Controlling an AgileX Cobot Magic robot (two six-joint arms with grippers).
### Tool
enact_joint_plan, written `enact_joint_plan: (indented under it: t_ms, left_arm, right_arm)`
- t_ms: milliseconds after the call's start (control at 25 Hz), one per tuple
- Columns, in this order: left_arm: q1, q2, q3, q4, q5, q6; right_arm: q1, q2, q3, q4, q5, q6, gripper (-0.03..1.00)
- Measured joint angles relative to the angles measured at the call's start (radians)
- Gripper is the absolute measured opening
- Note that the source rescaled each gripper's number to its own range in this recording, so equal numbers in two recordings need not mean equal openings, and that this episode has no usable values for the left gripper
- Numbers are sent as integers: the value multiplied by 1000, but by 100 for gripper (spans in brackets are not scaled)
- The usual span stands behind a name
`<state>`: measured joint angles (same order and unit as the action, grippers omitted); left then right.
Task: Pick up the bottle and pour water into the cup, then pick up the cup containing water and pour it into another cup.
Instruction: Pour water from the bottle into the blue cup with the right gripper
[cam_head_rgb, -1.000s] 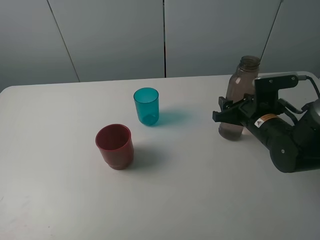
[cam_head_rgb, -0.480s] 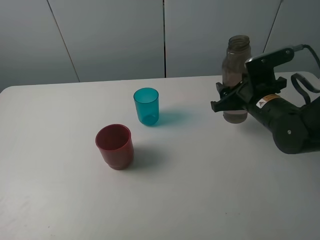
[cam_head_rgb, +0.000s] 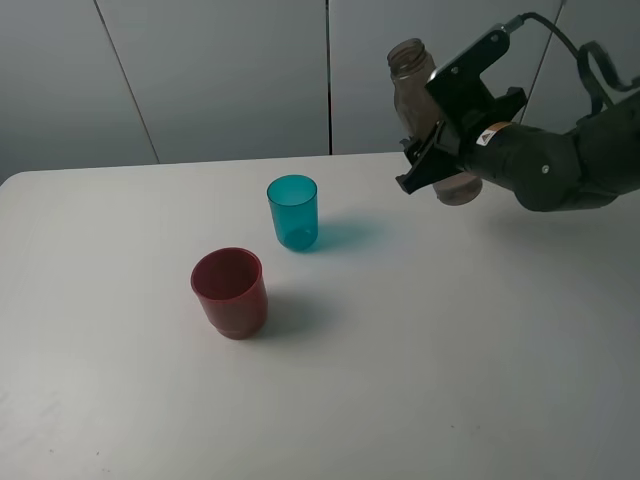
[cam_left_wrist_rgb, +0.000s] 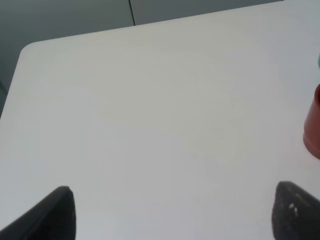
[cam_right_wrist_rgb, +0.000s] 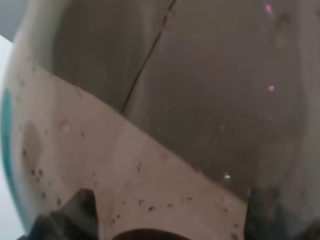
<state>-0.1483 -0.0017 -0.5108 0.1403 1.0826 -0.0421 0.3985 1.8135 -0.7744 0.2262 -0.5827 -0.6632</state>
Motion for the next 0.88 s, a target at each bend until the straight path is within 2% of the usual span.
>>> enact_joint_plan:
  t_ms: [80,360,480,880]
  left_arm:
    - [0,0,0,0,0,0]
    - [0,0,0,0,0,-2]
    - [0,0,0,0,0,-4]
    - [0,0,0,0,0,-6]
  right_arm:
    - [2,6,-41,14,32,-66,0]
    - [35,83,-159,157,122,-360,0]
    - [48,121,-197,210,129,-466,0]
    - [111,198,-248,284,135,-740,0]
